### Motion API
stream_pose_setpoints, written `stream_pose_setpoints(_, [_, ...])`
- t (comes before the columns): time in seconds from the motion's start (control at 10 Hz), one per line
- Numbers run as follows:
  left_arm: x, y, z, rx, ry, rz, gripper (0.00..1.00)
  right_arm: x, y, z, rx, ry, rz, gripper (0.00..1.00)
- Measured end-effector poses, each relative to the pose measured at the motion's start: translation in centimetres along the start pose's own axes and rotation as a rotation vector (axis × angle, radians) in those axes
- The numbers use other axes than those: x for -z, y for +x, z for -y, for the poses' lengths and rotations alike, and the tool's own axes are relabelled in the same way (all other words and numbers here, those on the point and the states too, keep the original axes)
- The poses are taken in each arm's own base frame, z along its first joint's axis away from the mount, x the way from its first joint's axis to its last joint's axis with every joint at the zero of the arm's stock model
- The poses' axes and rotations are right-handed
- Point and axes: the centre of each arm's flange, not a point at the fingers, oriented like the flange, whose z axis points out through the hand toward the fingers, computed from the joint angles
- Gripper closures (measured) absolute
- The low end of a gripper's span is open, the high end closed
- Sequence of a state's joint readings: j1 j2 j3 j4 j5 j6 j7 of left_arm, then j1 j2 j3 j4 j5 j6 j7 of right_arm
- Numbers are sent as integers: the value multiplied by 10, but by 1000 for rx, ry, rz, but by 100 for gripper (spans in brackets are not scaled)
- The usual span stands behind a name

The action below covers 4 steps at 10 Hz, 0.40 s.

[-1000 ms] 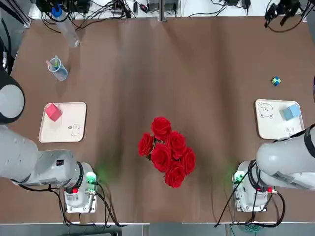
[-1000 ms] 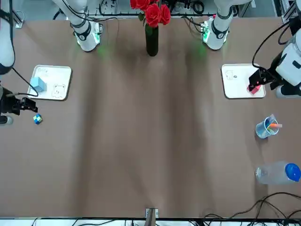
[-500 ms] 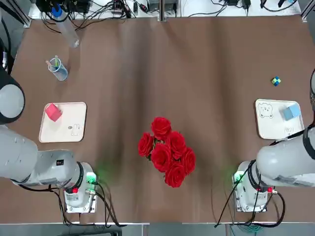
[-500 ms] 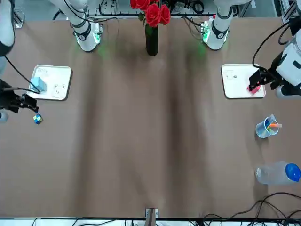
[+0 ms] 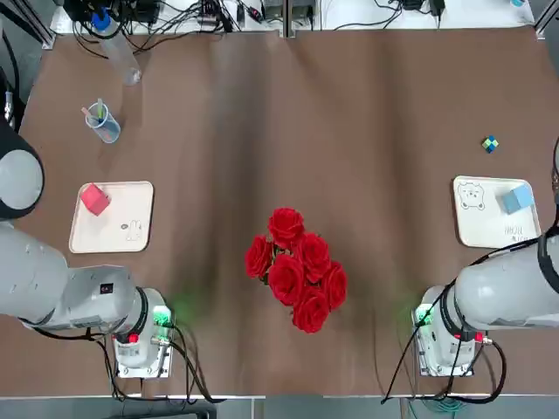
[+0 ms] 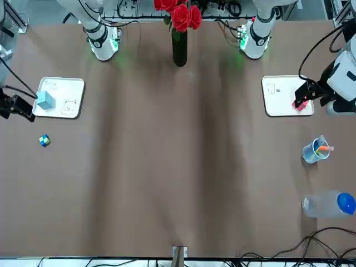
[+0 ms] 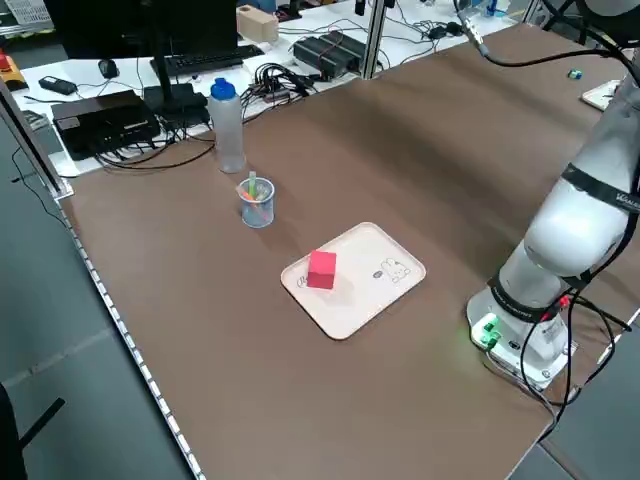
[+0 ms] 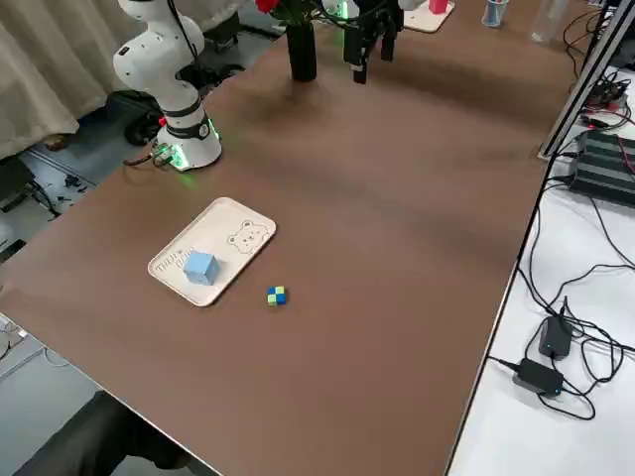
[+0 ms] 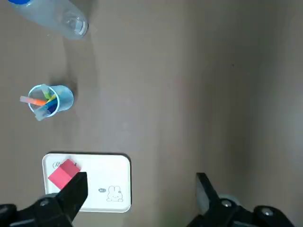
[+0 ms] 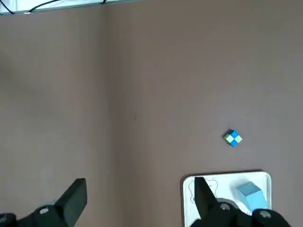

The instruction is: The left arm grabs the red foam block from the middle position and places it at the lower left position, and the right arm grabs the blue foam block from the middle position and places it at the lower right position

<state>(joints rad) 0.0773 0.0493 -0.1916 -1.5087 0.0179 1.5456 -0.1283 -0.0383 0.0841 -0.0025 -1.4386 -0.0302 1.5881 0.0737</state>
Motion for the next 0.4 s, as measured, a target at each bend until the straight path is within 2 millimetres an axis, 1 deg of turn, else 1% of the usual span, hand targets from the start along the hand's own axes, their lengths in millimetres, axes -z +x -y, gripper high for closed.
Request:
stream_pose_setpoints(0.2, [0, 0, 0, 0, 0, -1, 0, 2, -3, -9, -16, -4, 0, 0])
stream_pose_setpoints(0.4, [0, 0, 0, 0, 0, -1, 0, -4, -3, -10, -10, -8, 12, 0])
